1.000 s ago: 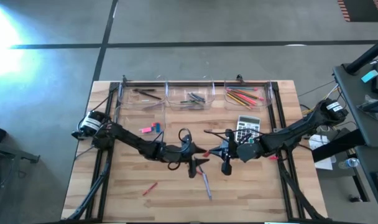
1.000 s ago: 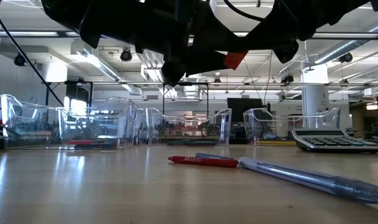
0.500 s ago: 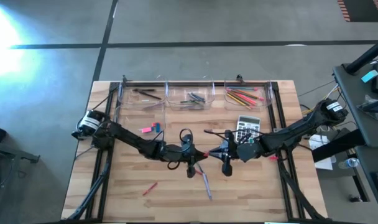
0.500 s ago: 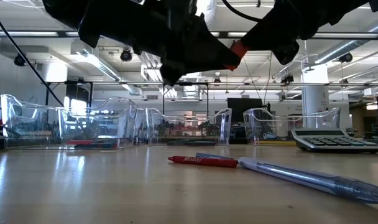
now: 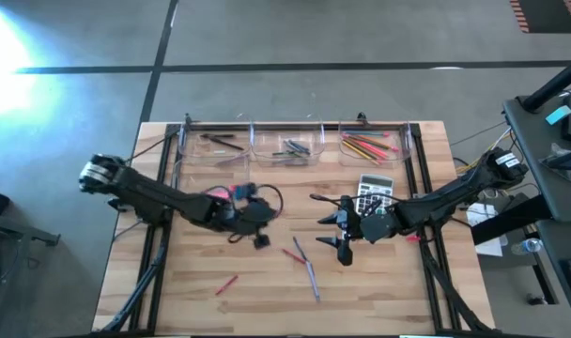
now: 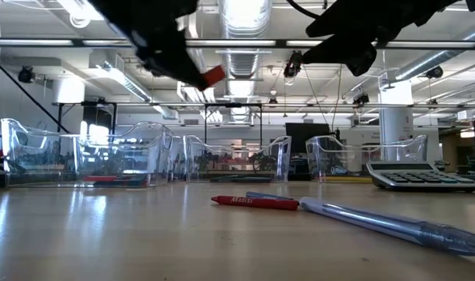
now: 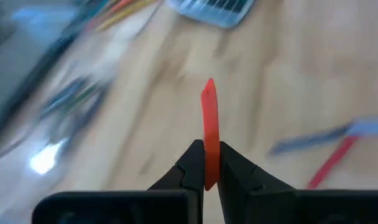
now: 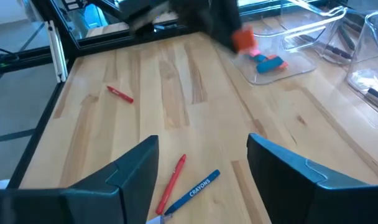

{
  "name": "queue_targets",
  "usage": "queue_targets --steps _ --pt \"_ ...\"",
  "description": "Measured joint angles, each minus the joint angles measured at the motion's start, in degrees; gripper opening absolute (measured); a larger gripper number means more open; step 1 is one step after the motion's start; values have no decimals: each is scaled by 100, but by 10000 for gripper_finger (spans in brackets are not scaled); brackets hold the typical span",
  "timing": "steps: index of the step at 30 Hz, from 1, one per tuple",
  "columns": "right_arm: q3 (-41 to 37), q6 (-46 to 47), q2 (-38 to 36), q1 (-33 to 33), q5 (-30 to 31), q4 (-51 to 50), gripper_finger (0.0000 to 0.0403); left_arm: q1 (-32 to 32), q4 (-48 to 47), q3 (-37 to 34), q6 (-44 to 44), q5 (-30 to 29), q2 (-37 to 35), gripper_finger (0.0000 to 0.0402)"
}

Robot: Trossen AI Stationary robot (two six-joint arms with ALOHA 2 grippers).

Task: Sort crayons/erasers/pens/pencils in bins
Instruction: Put the orange eraser into the bottom transparent bin, then put the red crayon into the top center transparent bin

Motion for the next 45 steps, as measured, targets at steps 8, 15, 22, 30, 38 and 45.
queue_targets --steps 8,15,22,30,38,45 --pt "0 -96 6 -2 50 5 228 157 -3039 -307 -1332 -900 -1500 8" --pt "0 -147 6 -2 55 9 226 581 -3091 -1372 -1608 -874 -2350 8" --pt "0 -151 6 -7 72 9 226 776 -3032 -1976 -2002 -867 -2820 30" --pt "0 -149 8 -4 223 7 226 776 -3022 -2039 -2017 -865 -2879 113" --pt "0 -149 8 -4 223 7 226 637 -2146 -1821 -1651 -743 -3054 150" --pt "0 -150 8 -2 227 7 225 -50 1823 -2362 151 -353 -2966 151"
